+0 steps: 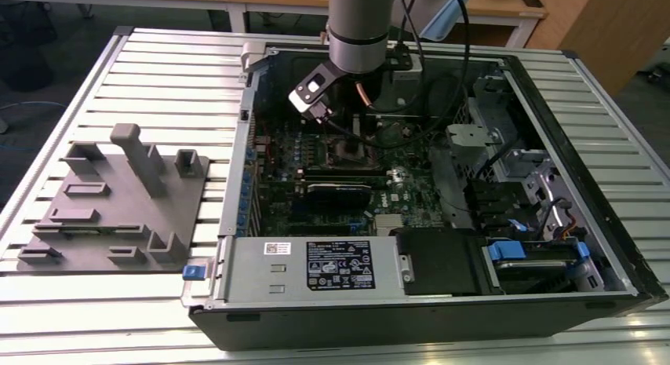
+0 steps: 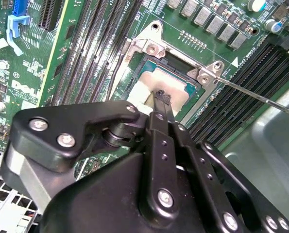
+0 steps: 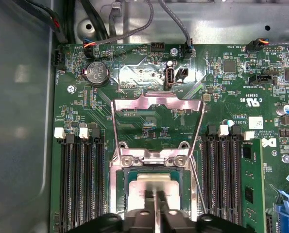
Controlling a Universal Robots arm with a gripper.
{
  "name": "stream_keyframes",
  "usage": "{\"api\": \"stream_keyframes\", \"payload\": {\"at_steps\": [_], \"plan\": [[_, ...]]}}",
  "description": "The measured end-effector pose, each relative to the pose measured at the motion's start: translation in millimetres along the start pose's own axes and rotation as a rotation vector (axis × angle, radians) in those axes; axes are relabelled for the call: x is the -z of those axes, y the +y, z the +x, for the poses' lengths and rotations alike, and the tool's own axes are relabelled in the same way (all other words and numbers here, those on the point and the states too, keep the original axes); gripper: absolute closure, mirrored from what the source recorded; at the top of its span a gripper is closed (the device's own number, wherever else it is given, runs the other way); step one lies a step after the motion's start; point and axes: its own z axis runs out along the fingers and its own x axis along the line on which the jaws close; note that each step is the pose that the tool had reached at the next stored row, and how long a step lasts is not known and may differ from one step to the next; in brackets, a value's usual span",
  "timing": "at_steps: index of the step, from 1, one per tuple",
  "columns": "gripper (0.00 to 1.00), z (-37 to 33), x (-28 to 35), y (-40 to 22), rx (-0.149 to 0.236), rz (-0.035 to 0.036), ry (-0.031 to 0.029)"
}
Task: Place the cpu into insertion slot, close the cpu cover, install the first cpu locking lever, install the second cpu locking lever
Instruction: 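Place the cpu into insertion slot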
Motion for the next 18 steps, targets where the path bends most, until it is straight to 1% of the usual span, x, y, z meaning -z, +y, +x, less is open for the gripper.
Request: {"api": "stream_keyframes", "payload": {"at_steps": [1,2,5,7,12,14,18], "plan": [[0.87,0.0,0.0,0.0,0.000,0.0000,0.0000],[0.90,0.0,0.0,0.0,0.000,0.0000,0.0000],[0.90,0.0,0.1,0.0,0.000,0.0002,0.0000],[0.90,0.0,0.0,0.1,0.000,0.0177,-0.0005],[0.90,0.0,0.0,0.1,0.000,0.0217,-0.0006],[0.90,0.1,-1.1,0.1,0.000,0.0229,-0.0001],[0.90,0.0,-1.7,0.0,0.000,0.0237,-0.0008]]}}
